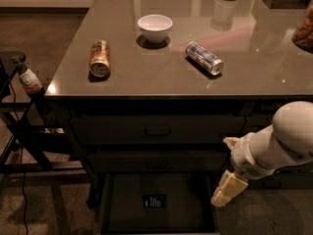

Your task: Pick rxbar blueberry from bottom drawer and place on counter

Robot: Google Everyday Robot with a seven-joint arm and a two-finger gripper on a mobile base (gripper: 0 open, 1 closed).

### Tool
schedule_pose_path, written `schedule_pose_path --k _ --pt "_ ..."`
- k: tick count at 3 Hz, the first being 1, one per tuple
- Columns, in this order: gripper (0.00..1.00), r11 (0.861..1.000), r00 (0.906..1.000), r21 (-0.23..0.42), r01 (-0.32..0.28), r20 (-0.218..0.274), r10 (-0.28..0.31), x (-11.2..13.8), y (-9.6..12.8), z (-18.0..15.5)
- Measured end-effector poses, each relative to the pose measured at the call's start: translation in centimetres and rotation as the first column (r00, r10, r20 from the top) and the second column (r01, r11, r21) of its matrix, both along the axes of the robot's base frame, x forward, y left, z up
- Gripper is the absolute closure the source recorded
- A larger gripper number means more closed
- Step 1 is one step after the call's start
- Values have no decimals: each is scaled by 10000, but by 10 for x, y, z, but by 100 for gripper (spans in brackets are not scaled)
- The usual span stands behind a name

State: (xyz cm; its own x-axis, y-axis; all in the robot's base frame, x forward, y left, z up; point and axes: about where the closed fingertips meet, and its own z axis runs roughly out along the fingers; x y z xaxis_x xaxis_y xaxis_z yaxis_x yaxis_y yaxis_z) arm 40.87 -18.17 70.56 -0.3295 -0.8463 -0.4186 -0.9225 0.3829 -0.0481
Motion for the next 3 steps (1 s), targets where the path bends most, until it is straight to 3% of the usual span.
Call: schedule_pose_path --k 1,2,3 --pt "0 9993 10000 376 -3 -28 4 17 -5 -56" --pt "0 9993 10000 381 -2 -28 3 17 -5 -56" --pt "0 9939 9998 1090 184 -112 -173 14 -2 -88"
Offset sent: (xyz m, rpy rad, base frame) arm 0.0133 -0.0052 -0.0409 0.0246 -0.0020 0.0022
